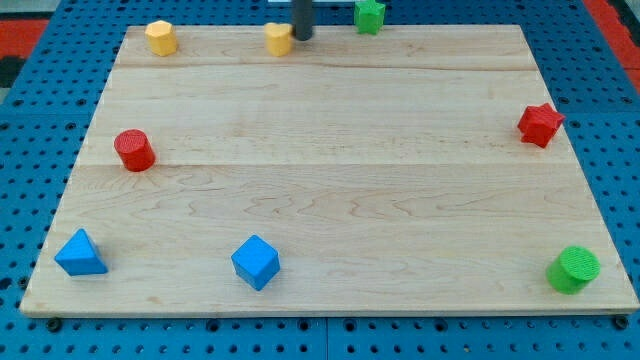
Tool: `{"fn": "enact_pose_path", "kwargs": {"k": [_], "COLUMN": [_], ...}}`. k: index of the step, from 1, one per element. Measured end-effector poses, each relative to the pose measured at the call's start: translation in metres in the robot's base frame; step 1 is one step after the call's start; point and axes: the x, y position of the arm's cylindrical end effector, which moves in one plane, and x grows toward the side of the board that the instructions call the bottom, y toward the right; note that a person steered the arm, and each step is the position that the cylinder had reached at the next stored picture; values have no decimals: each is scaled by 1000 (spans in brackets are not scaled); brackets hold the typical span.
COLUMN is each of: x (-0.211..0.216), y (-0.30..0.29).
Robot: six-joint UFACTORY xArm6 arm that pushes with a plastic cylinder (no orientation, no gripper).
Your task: Push the yellow blocks towards the top left of the board
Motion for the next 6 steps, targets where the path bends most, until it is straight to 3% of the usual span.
{"fn": "enact_pose_path", "kwargs": {"k": [1, 2, 3, 6], "x": [20, 47, 76, 34], "y": [-90, -55, -78, -122]}}
